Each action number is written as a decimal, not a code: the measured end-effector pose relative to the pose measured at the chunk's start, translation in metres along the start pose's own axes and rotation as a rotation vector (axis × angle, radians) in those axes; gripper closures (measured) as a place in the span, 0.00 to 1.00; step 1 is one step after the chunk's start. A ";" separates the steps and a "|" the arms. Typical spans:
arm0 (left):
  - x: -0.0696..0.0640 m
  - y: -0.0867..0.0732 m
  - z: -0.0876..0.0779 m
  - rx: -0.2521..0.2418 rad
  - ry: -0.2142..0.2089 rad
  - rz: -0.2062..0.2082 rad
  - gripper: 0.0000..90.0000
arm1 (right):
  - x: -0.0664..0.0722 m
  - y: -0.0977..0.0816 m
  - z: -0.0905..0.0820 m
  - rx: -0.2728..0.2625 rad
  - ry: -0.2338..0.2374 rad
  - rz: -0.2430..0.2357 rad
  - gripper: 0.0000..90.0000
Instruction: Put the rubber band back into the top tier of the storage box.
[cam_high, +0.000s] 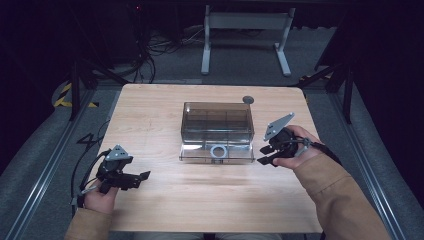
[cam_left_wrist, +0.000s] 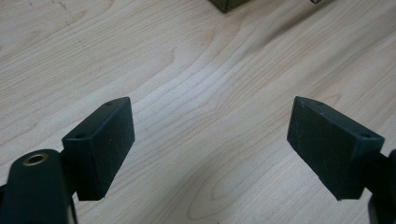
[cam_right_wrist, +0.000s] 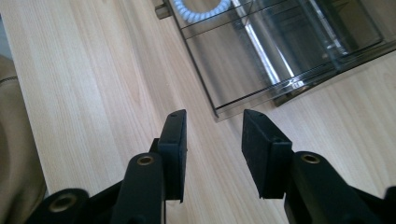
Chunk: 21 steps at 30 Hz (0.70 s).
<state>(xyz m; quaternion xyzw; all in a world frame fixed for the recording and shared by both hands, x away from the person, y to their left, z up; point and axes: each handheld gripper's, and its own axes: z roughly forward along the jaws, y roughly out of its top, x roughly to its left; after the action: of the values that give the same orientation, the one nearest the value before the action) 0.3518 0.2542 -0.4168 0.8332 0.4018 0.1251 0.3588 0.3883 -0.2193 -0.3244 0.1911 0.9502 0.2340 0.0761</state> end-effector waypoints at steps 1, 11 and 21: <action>0.000 0.000 0.000 0.001 -0.001 -0.003 0.17 | 0.003 -0.003 0.004 0.000 0.010 0.002 0.68; -0.001 0.000 0.000 0.006 -0.003 -0.004 0.17 | 0.009 -0.014 0.020 -0.013 0.026 -0.025 0.65; 0.000 0.000 0.001 0.004 -0.001 0.000 0.17 | 0.015 -0.026 0.038 -0.021 0.054 -0.026 0.64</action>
<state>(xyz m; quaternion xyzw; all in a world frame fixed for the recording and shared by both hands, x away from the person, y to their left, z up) 0.3521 0.2537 -0.4170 0.8340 0.4019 0.1240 0.3572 0.3745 -0.2188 -0.3706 0.1713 0.9519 0.2478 0.0554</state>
